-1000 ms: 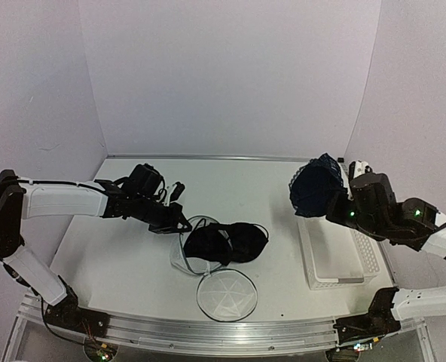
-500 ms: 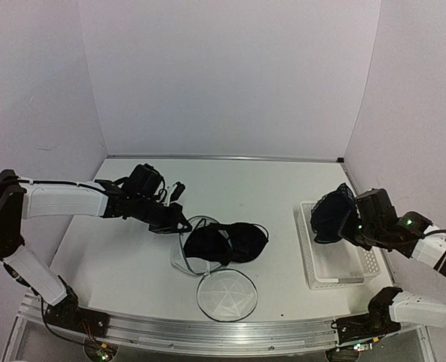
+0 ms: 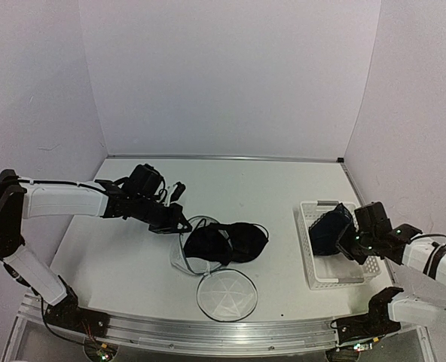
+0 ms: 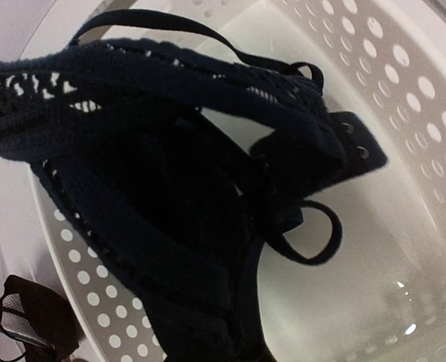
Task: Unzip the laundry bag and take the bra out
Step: Place the bra in the bin.
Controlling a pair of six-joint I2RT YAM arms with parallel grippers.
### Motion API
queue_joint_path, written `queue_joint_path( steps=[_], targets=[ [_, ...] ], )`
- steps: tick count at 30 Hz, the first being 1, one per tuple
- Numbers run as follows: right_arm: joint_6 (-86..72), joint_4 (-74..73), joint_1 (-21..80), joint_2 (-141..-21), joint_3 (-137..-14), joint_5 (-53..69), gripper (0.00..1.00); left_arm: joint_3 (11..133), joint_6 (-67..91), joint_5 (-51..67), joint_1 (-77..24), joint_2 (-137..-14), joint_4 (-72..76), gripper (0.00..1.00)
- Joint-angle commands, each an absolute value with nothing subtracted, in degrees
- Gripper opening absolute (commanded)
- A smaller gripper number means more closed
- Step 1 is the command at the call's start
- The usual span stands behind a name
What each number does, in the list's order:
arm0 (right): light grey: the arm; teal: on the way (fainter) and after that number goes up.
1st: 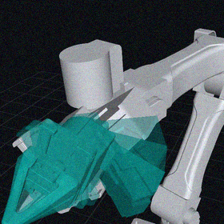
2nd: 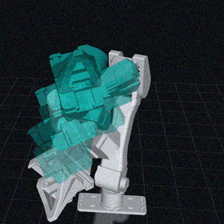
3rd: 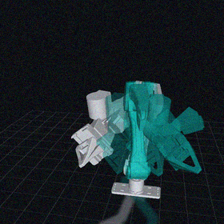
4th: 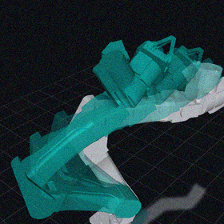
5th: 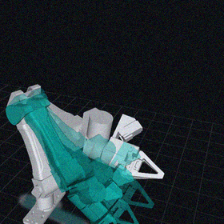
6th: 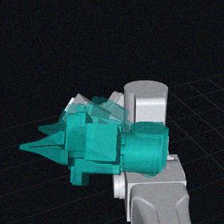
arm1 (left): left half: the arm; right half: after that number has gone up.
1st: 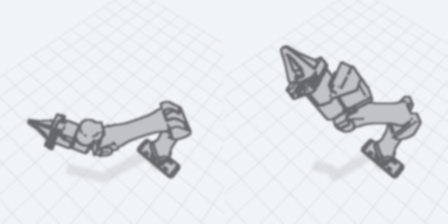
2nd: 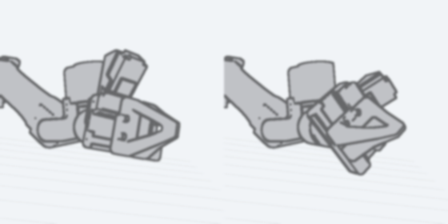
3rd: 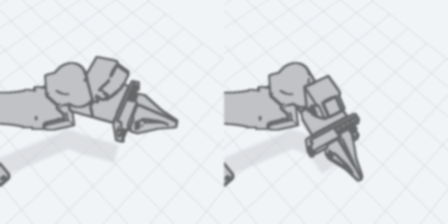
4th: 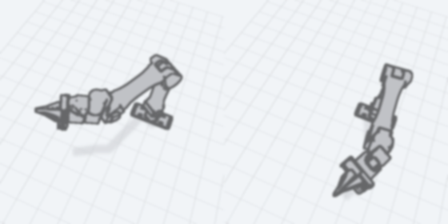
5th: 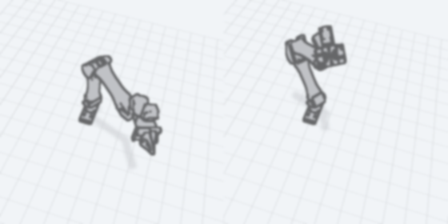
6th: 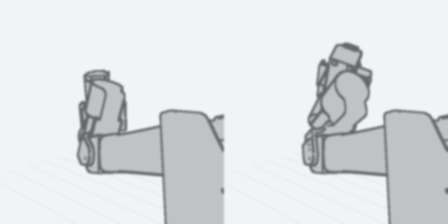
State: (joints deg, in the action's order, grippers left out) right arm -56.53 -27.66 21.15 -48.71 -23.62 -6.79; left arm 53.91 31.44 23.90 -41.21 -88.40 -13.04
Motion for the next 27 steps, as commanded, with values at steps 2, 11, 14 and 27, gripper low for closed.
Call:
queue_joint_path(
  steps=[2, 11, 14, 27],
  targets=[
    [-59.1, -22.9, 20.5, -48.8, -22.7, -5.6, 0.21, 56.1, 30.1, 24.1, -41.4, -88.2, -12.5, 0.0],
    [-58.9, -26.8, 20.5, -45.0, -24.5, -6.6, 0.4, 55.8, 30.0, 23.9, -41.4, -88.0, -12.5, 0.0],
    [-57.5, -30.0, 20.5, -43.6, -27.5, -7.3, 0.45, 56.0, 30.0, 23.9, -41.4, -88.1, -12.4, 0.0],
    [-47.6, -36.0, 20.5, -44.8, -40.5, -6.7, 0.54, 55.9, 29.5, 24.0, -41.4, -87.9, -12.3, 0.0]
  ],
)
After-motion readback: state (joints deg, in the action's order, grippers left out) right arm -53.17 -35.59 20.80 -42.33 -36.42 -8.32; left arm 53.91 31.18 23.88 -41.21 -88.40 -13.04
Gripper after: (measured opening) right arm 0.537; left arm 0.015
